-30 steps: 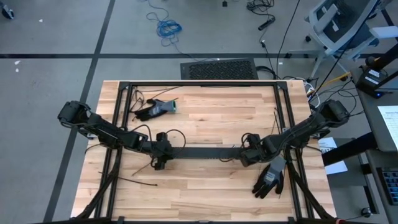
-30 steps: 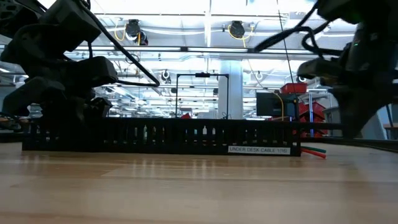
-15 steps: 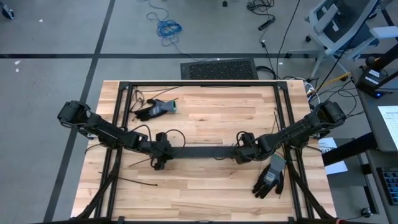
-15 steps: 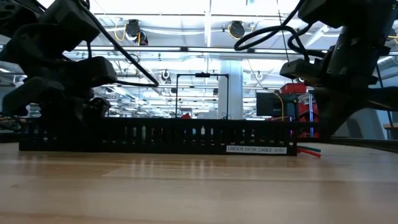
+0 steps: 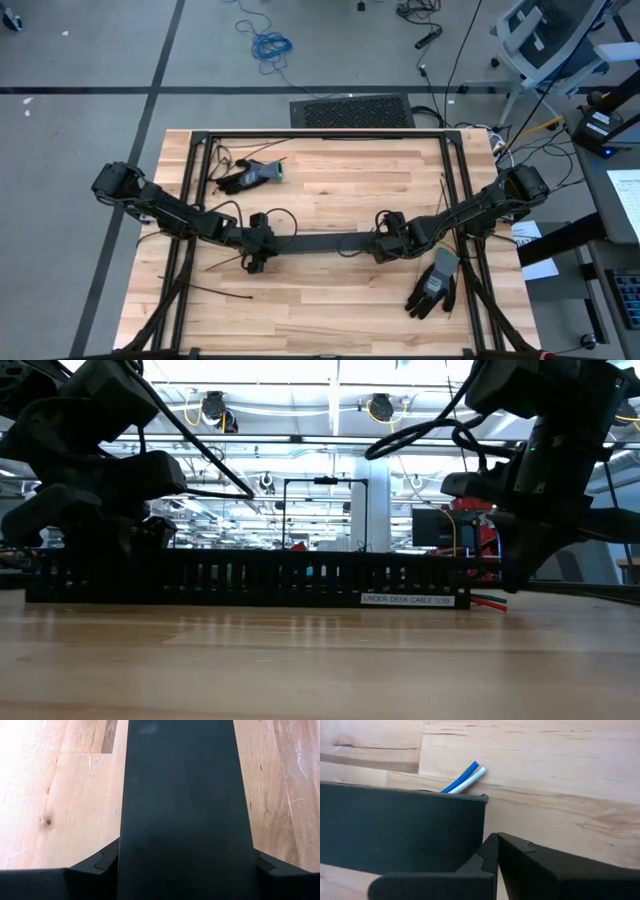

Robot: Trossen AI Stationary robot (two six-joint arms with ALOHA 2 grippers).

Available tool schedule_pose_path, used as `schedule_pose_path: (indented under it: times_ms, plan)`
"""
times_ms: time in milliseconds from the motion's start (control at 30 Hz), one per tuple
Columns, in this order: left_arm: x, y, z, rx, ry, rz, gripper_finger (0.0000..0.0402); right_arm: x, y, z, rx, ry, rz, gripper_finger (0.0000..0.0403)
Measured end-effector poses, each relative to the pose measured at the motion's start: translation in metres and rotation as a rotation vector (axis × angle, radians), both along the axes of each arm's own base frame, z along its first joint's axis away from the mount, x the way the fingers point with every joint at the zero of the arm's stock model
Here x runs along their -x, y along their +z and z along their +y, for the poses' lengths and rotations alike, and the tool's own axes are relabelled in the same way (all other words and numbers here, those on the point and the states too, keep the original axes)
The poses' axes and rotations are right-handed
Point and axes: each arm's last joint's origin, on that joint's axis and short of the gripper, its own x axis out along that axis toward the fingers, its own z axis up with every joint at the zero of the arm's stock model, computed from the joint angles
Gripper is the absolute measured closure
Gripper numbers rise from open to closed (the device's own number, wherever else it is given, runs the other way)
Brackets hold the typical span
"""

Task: Ziptie cables
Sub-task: Close the black cable duct

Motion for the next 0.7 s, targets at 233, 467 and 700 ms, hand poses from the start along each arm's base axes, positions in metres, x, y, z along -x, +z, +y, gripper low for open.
schedule_pose_path:
  times_ms: [233,467,700]
  plan:
    - [0.000,0.000,0.000,-0.004,-0.004,0.000,0.0157,-0.012,0.027,0.004,-0.012,0.088,0.112,0.0403]
    - [-0.005,0.004,-0.001,0.010,-0.009,-0.048,0.0157,-0.004,0.061,0.001,0.050,0.132,0.282,0.0403]
    - [-0.006,0.005,-0.003,-0.005,-0.083,-0.066,0.0157,-0.005,0.052,0.007,0.041,0.113,0.330,0.0403]
